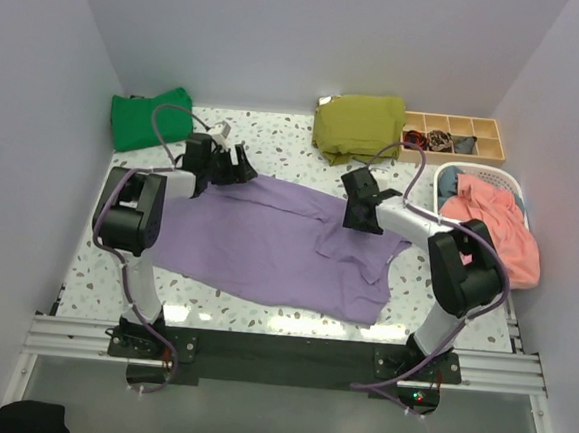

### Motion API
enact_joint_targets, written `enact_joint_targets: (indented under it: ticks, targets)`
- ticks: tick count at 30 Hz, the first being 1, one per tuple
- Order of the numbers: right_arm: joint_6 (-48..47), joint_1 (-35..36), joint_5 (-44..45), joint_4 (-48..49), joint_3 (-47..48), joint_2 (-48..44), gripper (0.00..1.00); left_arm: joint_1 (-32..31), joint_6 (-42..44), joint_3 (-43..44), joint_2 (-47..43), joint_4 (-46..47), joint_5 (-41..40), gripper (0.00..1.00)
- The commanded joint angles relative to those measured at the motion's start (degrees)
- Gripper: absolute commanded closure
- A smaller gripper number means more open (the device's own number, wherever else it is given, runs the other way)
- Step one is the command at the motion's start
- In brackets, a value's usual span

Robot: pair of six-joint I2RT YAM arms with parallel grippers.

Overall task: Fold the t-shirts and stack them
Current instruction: Fold the flattened tshirt in 1/3 of the way

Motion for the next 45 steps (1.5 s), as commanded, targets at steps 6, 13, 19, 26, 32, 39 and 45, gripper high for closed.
enact_joint_targets:
  ticks: [6, 13, 19, 26, 32, 39, 45]
  targets:
    - [0.94, -7.07, -5.85, 2.91, 4.04, 9.91, 0.44, 0.3, -1.43, -9.38, -7.42, -7.82, -11.21, 0.12]
    - [-2.76, -8.83, -5.33, 0.8, 16.08, 19.05, 0.42, 0.3, -0.56, -3.88, -4.1, -5.35, -8.75, 0.12]
    - [-6.8, -9.27, -6.12, 2.02, 21.98, 18.99, 0.4, 0.47, 1.99, 4.84, 0.48, -7.47, -8.57, 0.12]
    - [-8.39, -9.18, -2.35, 6.6, 11.02, -1.9, 0.34, 0.39, 1.9, 1.96, -9.59, -4.92, -10.59, 0.0]
    - [-3.13, -9.44, 2.67, -4.02, 1.79, -13.8, 0.31, 0.21, 0.24, -8.93, -24.18, -9.29, -19.29, 0.0]
    - [4.61, -9.62, -6.02, -7.29, -15.18, -28.37, 0.31, 0.21, -3.89, -24.05, -37.82, -14.57, -24.37, 0.0]
    - [11.73, -9.62, -11.03, -11.14, -24.24, -38.94, 0.34, 0.21, -8.11, -33.19, -50.92, -23.45, -28.44, 0.0]
